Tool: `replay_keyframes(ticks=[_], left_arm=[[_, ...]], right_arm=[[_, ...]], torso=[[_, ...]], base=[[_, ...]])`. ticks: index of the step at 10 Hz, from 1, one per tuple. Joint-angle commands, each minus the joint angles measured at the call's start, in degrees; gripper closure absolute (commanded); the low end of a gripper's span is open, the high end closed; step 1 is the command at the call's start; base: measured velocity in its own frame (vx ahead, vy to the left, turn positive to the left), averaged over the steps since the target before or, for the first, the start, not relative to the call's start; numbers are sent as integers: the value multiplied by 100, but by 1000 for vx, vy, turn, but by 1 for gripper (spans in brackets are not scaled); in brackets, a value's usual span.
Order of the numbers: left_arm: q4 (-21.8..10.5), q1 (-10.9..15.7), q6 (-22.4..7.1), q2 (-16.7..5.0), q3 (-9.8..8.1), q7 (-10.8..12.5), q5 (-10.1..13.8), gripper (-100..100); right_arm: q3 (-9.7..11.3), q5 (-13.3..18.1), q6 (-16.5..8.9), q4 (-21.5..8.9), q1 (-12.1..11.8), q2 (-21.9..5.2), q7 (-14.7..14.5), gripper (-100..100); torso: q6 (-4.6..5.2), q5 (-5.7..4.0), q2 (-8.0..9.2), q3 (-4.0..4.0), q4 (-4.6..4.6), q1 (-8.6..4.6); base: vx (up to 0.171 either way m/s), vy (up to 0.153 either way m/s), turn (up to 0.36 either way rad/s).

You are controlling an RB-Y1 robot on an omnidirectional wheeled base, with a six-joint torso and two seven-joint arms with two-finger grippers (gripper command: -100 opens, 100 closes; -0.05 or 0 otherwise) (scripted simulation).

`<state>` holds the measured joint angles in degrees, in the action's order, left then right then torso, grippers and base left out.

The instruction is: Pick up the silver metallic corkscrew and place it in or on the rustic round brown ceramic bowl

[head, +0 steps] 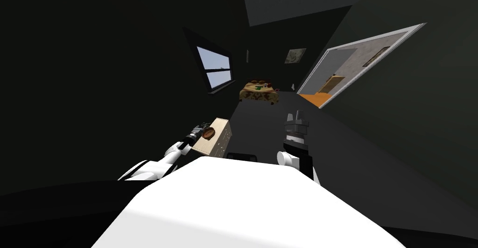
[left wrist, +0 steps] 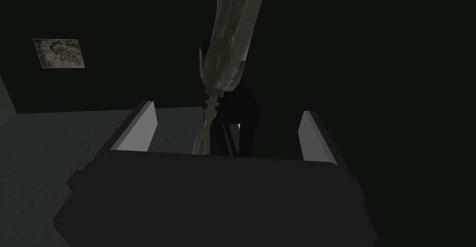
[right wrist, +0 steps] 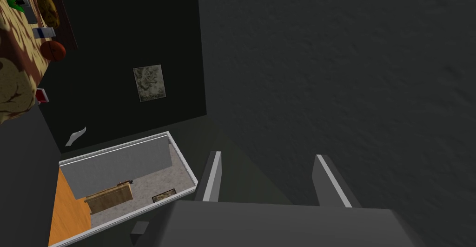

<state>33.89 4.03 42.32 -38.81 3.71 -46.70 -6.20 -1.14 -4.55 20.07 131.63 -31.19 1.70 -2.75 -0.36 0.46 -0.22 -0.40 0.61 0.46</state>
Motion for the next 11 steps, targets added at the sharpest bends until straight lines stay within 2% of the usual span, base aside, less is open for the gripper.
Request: replay_keyframes(ticks=[1,2,3,4,5,9,10,11], left_arm=[[171,-42,-105,-78,-1,87,1,-100],[171,-42,-105,-78,-1,87,1,-100],[207,44,-202,-276,20,285,-13,-100],[225,87,-250,-376,30,383,-20,-100],[225,87,-250,-376,30,383,-20,-100],[297,259,-443,-773,72,778,-48,-100],[285,222,-389,-712,62,706,-42,-100],[308,214,-413,-721,59,725,-40,0]], right_arm=[[0,0,0,0,0,0,0,0],[0,0,0,0,0,0,0,0],[-1,0,0,0,-1,-1,0,0],[0,0,0,0,0,0,0,0],[0,0,0,0,0,0,0,0],[0,0,0,0,0,0,0,0],[0,0,0,0,0,0,0,0],[-1,0,0,0,-1,-1,0,0]], torso=[[0,0,0,0,0,0],[-3,0,2,2,-1,7],[-3,3,-5,-2,1,17],[0,2,-2,-1,0,11],[0,0,3,2,-1,3],[-1,0,1,1,-1,4],[-3,1,1,1,-1,7],[-3,4,-8,-4,1,17]], base=[[-65,-47,-10],[-34,-14,13],[-54,-42,-70],[-76,-65,-71],[-53,-43,-10],[-57,-51,-42],[-25,-17,-4],[0,0,0]])
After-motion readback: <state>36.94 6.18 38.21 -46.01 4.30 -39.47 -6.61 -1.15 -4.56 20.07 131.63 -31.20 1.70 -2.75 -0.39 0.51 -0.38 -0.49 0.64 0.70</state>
